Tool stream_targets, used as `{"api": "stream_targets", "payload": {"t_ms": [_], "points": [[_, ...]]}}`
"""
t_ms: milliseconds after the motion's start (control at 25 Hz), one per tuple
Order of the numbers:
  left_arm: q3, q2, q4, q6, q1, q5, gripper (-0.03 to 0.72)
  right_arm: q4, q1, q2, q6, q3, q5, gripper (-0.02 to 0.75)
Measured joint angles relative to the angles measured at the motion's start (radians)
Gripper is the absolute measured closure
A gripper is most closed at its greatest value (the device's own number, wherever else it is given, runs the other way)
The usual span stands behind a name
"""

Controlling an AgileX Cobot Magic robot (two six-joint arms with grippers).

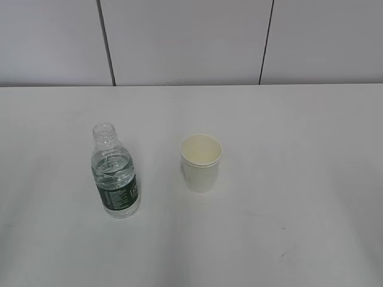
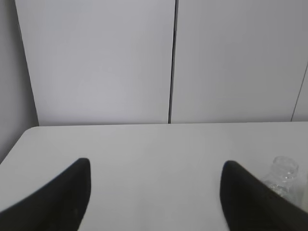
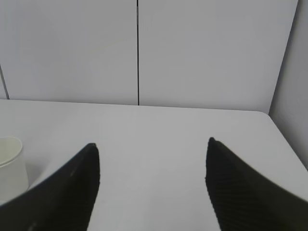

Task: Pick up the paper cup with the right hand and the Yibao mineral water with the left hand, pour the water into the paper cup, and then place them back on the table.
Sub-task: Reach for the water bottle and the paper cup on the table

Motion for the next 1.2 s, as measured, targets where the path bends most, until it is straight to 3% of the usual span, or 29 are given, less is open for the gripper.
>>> {"api": "stream_targets", "payload": {"t_ms": [600, 880, 1200], "points": [[0.037, 0.271, 0.009, 0.002, 0.0, -0.24, 0.178, -0.005, 0.0, 0.414, 0.0, 0.078, -0.419, 0.197], [0.107, 0.43, -0.001, 0.002, 0.0, -0.476, 0.178, -0.046, 0.0, 0.512, -0.002, 0.078, -0.495, 0.198], [0.116, 0.574, -0.006, -0.001, 0.0, -0.605, 0.178, -0.048, 0.0, 0.567, -0.002, 0.078, -0.545, 0.198]]}}
